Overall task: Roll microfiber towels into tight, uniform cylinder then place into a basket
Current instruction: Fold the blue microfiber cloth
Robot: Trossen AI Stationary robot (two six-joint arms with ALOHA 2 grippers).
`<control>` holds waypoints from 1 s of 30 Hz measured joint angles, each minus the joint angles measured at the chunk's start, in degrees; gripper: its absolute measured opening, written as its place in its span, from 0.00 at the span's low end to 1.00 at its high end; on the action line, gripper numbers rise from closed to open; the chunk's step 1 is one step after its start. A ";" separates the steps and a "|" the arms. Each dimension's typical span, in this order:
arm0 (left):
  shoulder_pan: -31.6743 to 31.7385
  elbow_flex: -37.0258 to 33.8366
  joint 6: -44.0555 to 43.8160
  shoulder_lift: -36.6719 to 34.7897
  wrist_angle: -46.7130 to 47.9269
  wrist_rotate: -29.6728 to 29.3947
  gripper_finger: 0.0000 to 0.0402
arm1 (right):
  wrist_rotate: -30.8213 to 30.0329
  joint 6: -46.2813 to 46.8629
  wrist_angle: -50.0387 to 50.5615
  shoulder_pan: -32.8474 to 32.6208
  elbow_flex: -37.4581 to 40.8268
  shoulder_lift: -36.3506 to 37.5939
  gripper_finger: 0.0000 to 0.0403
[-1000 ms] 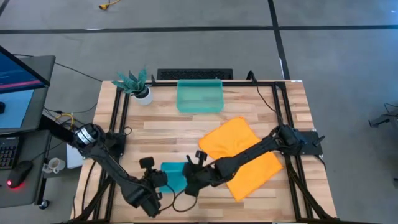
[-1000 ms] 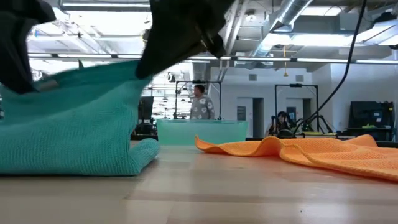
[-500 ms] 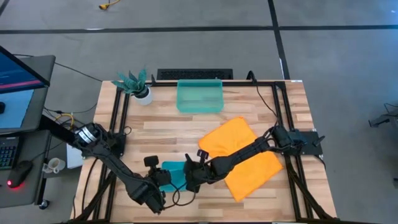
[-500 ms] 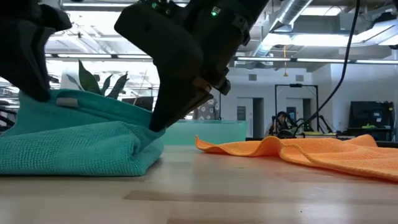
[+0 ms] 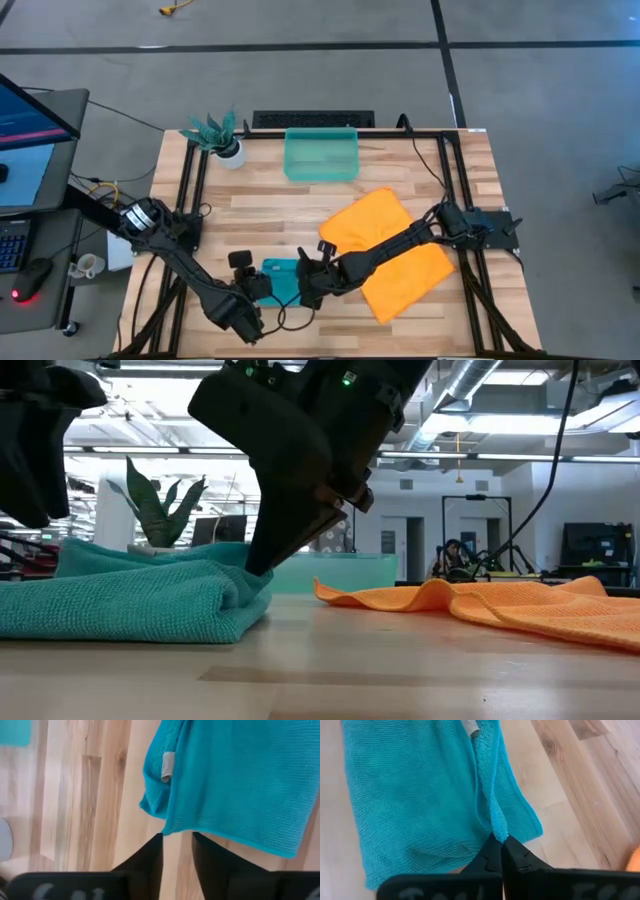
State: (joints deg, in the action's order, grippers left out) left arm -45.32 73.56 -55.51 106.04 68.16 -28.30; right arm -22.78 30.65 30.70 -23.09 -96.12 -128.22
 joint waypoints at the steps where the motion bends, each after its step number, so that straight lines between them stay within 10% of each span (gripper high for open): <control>1: -0.07 0.00 0.08 0.00 -0.04 -0.10 0.27 | 0.00 -0.02 0.02 0.12 -0.02 0.00 0.01; 13: -5.44 -2.15 -7.81 -0.13 -5.78 -19.87 0.30 | 4.68 0.42 0.74 1.53 -0.04 0.00 0.04; 30: -2.41 -14.40 -4.96 -0.11 -27.48 -16.54 0.30 | 6.14 2.77 0.17 2.33 -0.13 0.00 0.14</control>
State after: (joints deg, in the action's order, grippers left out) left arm -47.73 59.16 -60.47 105.93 40.68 -44.85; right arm -16.64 33.43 30.87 -20.77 -96.25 -128.22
